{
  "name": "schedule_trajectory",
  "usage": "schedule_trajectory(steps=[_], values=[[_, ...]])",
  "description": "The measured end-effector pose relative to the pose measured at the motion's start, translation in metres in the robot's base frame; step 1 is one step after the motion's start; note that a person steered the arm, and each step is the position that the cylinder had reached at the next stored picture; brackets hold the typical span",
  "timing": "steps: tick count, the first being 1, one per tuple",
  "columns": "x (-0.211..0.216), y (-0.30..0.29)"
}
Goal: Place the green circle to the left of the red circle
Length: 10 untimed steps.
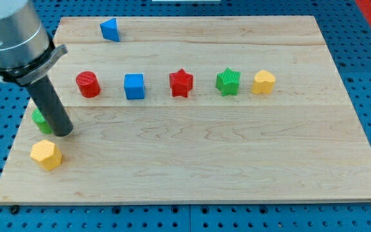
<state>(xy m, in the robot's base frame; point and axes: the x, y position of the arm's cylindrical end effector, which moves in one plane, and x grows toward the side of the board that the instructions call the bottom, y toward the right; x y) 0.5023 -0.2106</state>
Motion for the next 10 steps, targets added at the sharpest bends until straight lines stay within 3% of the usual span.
schedule_trajectory(steps=[2, 3, 5, 6, 7, 8, 10], values=[[0.005, -0.047], [-0.013, -0.051], [0.007, -0.083], [-0.035, -0.081], [-0.037, -0.045], [-0.016, -0.046], [-0.045, -0.013]])
